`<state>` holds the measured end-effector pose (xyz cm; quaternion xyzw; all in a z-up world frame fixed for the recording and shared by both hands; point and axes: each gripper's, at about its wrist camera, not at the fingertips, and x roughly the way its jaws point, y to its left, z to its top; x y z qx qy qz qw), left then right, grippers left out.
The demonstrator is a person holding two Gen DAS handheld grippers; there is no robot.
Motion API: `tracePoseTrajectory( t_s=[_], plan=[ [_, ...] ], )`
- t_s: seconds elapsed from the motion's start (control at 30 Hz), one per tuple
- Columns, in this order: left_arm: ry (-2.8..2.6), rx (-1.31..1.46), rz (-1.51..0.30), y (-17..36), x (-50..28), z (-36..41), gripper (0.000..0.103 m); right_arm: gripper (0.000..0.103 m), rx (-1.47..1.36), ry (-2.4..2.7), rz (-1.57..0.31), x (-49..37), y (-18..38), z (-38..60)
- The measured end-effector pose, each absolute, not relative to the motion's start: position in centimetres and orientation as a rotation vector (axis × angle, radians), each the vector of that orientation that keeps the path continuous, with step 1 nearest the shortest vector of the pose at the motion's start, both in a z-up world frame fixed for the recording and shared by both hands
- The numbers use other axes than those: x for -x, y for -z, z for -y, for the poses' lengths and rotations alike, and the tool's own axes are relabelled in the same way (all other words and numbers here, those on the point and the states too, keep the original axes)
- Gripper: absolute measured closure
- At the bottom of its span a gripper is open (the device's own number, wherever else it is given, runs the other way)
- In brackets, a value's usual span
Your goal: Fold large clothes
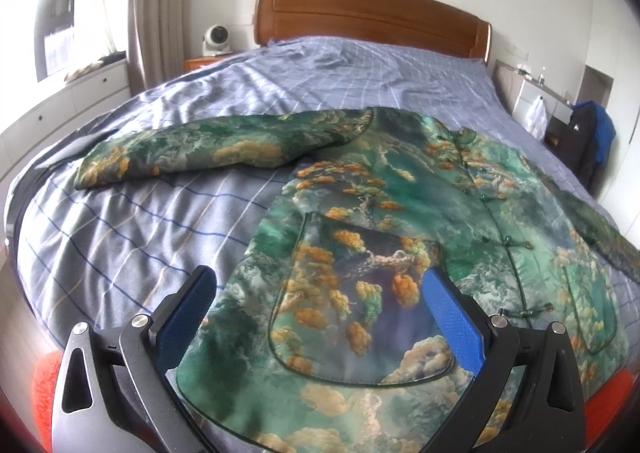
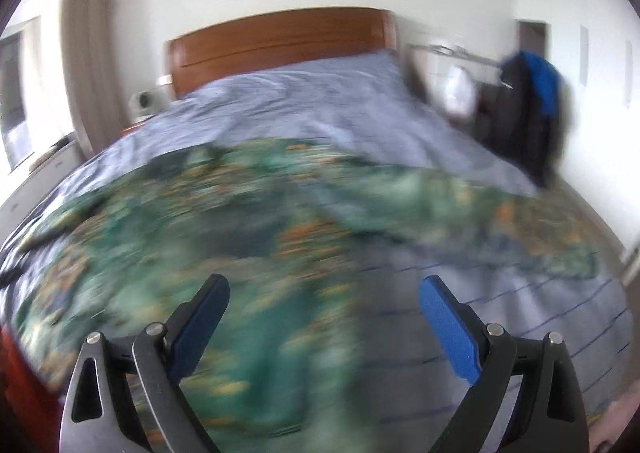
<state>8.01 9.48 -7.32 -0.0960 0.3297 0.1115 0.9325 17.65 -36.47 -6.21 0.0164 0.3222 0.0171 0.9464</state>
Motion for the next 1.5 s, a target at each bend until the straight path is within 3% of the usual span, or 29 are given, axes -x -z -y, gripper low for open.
tracePoseTrajectory(
  t_s=[0.17,0.3,0.4,0.5,0.53,0.6,0.63,0.73,0.9,1.03,1.17,1.3,1.37,1.43,1.5],
  plan=[
    [-0.234,0.205,-0.67,7.3,-7.6,-9.9,0.0,0.008,-0.515,0.195,-0.737,-21.6,9.3,52.2],
    [-0.242,0.2,-0.687,7.6,-8.0,-9.8,0.0,0.008,-0.954,0.299,-0.675,-20.4,14.0,60.4],
    [-0.241,0.184,-0.69,7.7,-8.2,-9.4,0.0,0.009,-1.108,0.302,-0.577,-20.3,15.4,63.0],
    [-0.244,0.148,-0.694,8.0,-8.3,-8.8,0.0,0.018,-1.168,0.335,-0.527,-21.5,15.5,64.6],
    [-0.244,0.14,-0.696,8.1,-8.3,-8.7,0.0,0.026,-1.176,0.358,-0.535,-21.9,15.7,64.9],
    [-0.244,0.124,-0.704,8.3,-8.3,-8.4,0.0,0.054,-1.176,0.403,-0.56,-22.9,15.8,65.0],
    [-0.242,0.121,-0.706,8.4,-8.3,-8.4,0.0,0.077,-1.162,0.424,-0.588,-23.5,15.6,64.9],
    [-0.234,0.117,-0.699,8.5,-8.2,-8.3,0.0,0.09,-1.098,0.437,-0.573,-24.5,13.1,64.0],
    [-0.216,0.13,-0.707,9.1,-8.5,-8.4,0.0,0.091,-0.862,0.144,-0.467,-29.5,1.8,55.1],
    [-0.215,0.132,-0.701,9.5,-8.1,-8.7,0.0,0.091,-0.69,-0.137,-0.45,-34.4,-5.2,42.1],
    [-0.245,0.081,-0.656,9.6,-7.3,-9.2,0.0,0.091,-0.544,-0.292,-0.518,-38.2,-5.6,29.4],
    [-0.257,0.045,-0.657,10.3,-7.1,-9.5,0.0,0.091,-0.401,-0.31,-0.635,-40.7,-0.8,18.6],
    [-0.25,0.049,-0.668,10.6,-7.3,-9.6,0.0,0.079,-0.351,-0.303,-0.706,-41.7,2.2,15.7],
    [-0.244,0.045,-0.675,10.7,-7.4,-9.5,0.0,0.044,-0.344,-0.339,-0.847,-42.2,6.4,13.3],
    [-0.241,0.036,-0.675,10.8,-7.4,-9.3,0.0,0.04,-0.413,-0.387,-0.912,-41.7,8.6,12.6]
  ],
)
